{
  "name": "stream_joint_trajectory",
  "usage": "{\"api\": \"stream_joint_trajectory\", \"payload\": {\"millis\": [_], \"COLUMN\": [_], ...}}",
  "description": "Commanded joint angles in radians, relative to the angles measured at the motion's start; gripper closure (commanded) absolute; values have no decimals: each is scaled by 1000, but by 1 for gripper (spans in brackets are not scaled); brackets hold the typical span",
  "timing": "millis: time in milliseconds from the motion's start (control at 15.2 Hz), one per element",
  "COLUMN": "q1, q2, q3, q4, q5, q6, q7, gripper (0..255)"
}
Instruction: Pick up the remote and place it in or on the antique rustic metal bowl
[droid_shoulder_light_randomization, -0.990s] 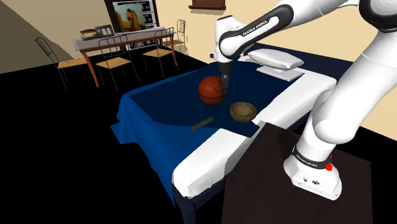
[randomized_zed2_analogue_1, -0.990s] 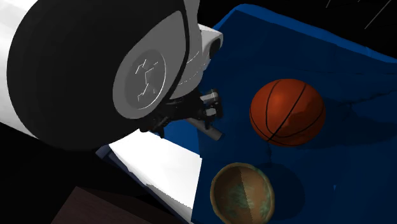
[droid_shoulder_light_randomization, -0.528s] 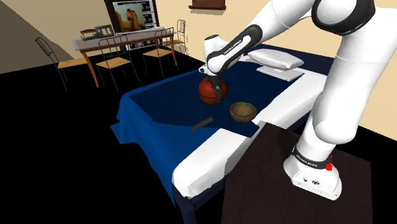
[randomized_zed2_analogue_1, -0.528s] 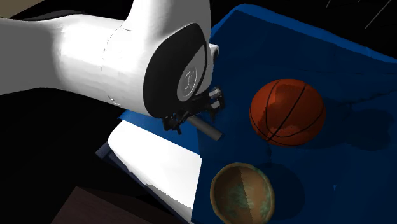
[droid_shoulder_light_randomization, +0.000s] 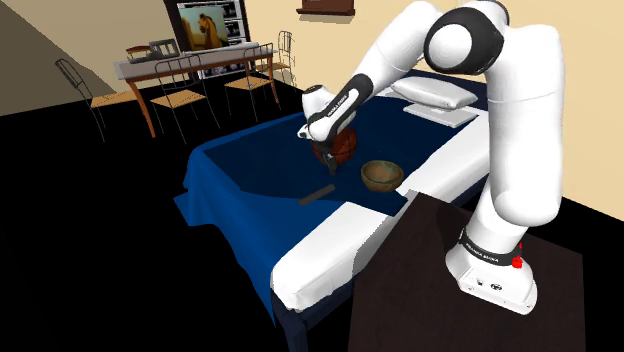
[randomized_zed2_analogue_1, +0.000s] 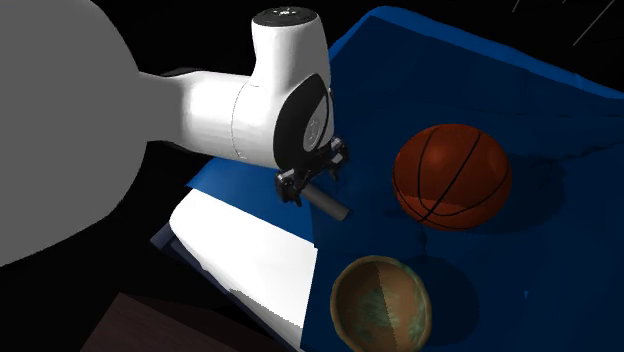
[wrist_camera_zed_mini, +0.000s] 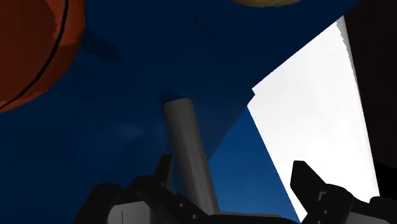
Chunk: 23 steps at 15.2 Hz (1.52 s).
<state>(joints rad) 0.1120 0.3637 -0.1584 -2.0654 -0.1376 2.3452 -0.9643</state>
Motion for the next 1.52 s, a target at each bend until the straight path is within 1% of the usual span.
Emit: {"api": "stream_joint_trajectory", "payload": {"millis": [0,462,990,1452], "q1": [-3,-4,-15,-15], "q2": [75,337,426,426], "q3": [11,46,43,43], "q4": [50,249,273,273], "q5": [-10,-63,-69,-69], "q6": [20,65,131,131], "q7": [-43,-167,-170,-170], "gripper": [0,0,0,0]}}
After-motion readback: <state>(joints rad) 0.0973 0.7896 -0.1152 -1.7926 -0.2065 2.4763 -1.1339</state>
